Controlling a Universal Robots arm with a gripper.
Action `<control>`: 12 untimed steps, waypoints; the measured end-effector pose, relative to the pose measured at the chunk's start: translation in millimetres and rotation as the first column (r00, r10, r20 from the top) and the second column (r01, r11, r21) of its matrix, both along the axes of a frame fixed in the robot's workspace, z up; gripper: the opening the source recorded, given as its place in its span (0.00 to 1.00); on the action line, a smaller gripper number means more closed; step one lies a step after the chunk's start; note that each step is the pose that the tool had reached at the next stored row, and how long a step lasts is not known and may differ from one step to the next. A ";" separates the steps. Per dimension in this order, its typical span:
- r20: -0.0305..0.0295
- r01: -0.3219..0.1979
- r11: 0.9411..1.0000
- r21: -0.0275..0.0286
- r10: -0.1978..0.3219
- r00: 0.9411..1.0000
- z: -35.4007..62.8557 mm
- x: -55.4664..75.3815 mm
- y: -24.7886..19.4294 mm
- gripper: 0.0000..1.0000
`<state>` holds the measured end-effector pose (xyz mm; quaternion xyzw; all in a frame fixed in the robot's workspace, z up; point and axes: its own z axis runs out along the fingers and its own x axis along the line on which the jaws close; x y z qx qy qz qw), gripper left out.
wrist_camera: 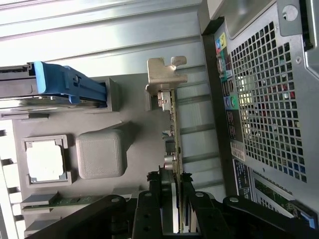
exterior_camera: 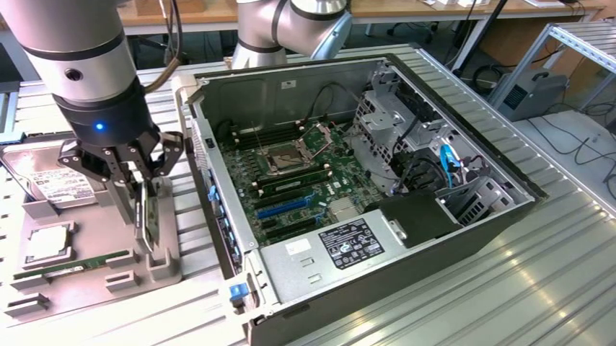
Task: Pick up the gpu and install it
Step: 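Pick up the gpu and move the gpu toward the slot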
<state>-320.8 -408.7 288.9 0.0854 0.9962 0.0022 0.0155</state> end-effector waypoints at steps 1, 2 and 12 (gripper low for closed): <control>0.000 0.000 1.000 -0.001 0.000 1.000 0.7 0.0 0.1 0.28; 0.000 0.000 1.000 -0.001 0.000 1.000 1.3 0.0 0.1 0.28; 0.000 0.000 1.000 -0.007 0.000 1.000 9.7 0.0 1.1 0.28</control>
